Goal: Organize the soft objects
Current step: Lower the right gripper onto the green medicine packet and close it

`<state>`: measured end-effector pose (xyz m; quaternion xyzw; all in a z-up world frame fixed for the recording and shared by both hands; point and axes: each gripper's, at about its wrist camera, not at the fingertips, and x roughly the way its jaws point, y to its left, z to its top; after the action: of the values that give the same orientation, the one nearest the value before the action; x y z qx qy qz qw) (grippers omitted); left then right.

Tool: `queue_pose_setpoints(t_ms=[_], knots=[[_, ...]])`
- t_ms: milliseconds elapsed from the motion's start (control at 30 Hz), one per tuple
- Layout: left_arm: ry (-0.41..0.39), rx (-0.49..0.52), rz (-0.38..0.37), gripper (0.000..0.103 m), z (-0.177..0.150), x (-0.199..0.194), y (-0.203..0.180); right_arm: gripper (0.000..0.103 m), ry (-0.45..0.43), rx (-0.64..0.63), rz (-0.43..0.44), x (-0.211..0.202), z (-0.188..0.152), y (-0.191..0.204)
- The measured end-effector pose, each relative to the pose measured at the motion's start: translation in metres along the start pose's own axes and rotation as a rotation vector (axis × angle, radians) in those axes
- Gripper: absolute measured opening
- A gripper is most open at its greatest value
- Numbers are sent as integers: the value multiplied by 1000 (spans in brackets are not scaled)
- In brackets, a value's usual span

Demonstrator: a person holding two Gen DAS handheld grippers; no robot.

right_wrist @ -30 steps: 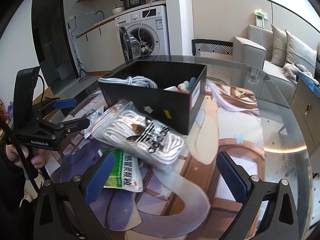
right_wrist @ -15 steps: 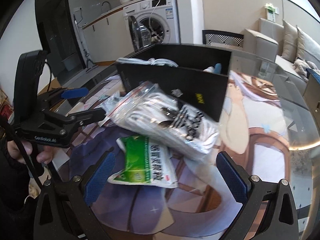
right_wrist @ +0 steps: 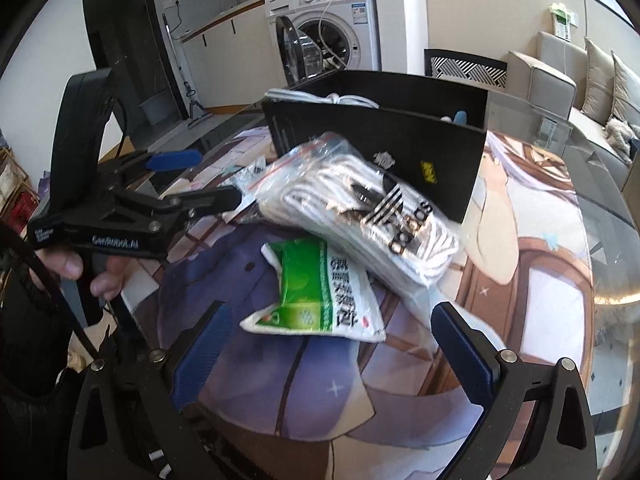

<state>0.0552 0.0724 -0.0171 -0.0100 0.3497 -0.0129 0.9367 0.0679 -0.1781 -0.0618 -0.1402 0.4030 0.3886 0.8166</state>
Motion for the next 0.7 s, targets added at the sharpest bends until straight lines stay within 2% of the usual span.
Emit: queue_pose_setpoints(t_ms=[233,700], knots=[[2,1,-1,103,-1,0,0,86,8,-35,15,3,0,7],[2,-1,-5,103,-1,1,-1,86,-8,20,-58,1,-1,0]])
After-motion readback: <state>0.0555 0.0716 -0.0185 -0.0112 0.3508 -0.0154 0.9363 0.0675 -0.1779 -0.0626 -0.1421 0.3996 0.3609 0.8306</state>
